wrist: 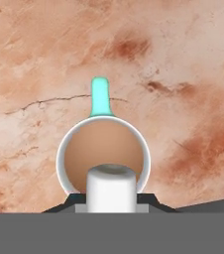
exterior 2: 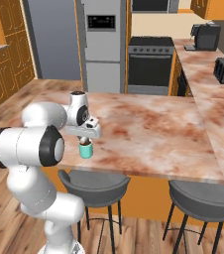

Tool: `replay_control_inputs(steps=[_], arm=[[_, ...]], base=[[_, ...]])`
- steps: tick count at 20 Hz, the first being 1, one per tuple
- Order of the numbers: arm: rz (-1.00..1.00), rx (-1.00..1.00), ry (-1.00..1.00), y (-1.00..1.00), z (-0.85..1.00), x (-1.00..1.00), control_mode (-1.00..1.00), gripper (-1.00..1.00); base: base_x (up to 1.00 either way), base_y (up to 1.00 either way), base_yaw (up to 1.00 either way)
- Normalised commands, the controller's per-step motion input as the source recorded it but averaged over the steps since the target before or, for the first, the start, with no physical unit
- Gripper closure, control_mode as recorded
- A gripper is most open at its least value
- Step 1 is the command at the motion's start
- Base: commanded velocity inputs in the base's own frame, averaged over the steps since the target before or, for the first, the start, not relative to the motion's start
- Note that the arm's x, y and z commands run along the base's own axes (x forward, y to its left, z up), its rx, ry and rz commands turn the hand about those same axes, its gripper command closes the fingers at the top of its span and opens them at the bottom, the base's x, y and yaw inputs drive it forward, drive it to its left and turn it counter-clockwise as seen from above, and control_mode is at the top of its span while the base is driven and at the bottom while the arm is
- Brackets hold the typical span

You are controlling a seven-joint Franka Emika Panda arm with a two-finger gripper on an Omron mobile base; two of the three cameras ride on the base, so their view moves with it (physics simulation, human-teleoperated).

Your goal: Pick up the marshmallow and place it in the cup of hot chocolate on the dining counter.

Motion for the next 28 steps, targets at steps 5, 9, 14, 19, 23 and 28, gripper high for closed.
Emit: replay_control_inputs(steps=[5,9,14,19,23,28], arm=[[0.00,0.00,0.00,0.00,-0.06,0.11,-1.00,1.00],[0.00,0.00,0.00,0.00,-0.01,0.00,-1.00,-1.00],[0.01,0.00,0.00,0.00,0.00,0.00,-1.00,-1.00],[0.05,0.00,-0.04,0.00,0.04,-0.06,-1.00,-1.00],[0.07,0.01,-0.12,0.00,0.45,-0.32,-1.00,-1.00],[0.08,0.00,-0.17,0.00,0.49,-0.53,-1.00,-1.00]], base=[[0.00,0.00,0.00],[0.00,0.00,0.00],[0.00,0.00,0.00],[0.00,0.00,0.00],[0.00,0.00,0.00],[0.00,0.00,0.00]])
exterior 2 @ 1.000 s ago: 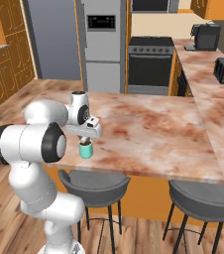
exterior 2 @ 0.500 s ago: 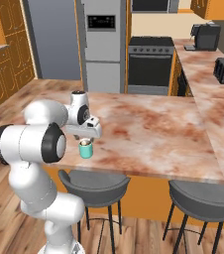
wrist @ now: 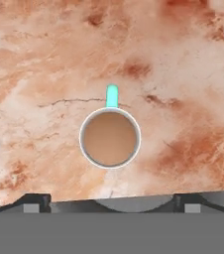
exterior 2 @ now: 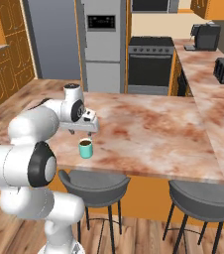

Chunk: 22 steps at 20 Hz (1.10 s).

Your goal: Pick up the marshmallow and place it in the cup of hot chocolate on the dining counter.

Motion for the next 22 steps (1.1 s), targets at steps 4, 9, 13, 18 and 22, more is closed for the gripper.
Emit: replay_control_inputs(steps=[4,9,13,18,22], arm=[[0.09,0.01,-0.17,0.01,0.56,-0.68,-1.00,-1.00],[0.13,0.11,-0.09,0.00,0.65,-0.96,-1.00,-1.00],[0.11,0.10,-0.03,0.00,0.85,-0.88,-1.00,-1.00],[0.01,0.01,-0.05,0.00,0.58,-0.75,-1.00,-1.00],[0.00,0.00,-0.05,0.00,0.42,-0.80,-1.00,-1.00]], base=[[0.00,0.00,0.00],[0.00,0.00,0.00],[0.00,0.00,0.00],[0.00,0.00,0.00],[0.00,0.00,0.00]])
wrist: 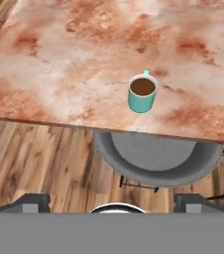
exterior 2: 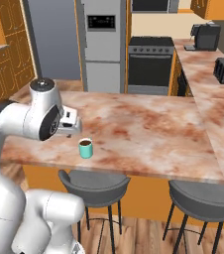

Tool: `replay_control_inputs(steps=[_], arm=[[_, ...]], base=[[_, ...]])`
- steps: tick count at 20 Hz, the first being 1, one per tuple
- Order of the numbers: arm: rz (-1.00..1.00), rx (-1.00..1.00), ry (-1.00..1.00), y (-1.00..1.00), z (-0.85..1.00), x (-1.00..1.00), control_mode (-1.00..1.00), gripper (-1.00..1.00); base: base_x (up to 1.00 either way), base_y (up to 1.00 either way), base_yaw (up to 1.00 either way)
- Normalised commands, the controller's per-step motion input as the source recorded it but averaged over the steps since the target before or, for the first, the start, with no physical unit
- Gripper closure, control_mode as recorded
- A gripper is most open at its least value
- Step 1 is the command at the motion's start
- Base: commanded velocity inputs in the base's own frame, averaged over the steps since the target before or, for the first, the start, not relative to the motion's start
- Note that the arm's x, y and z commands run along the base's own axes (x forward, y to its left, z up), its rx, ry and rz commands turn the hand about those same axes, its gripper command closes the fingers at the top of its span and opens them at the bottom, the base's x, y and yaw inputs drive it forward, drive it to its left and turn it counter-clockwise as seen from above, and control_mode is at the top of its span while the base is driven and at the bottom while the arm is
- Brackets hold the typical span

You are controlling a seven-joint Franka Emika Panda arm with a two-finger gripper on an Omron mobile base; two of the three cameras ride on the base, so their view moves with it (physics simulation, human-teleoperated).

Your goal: Pick up the marshmallow and place it in the cup of hot chocolate on the dining counter.

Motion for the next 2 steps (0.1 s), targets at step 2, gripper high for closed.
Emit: replay_control_inputs(steps=[2], arm=[[0.00,0.00,0.00,-0.13,0.49,-0.78,-1.00,-1.00]], base=[[0.00,0.00,0.00]])
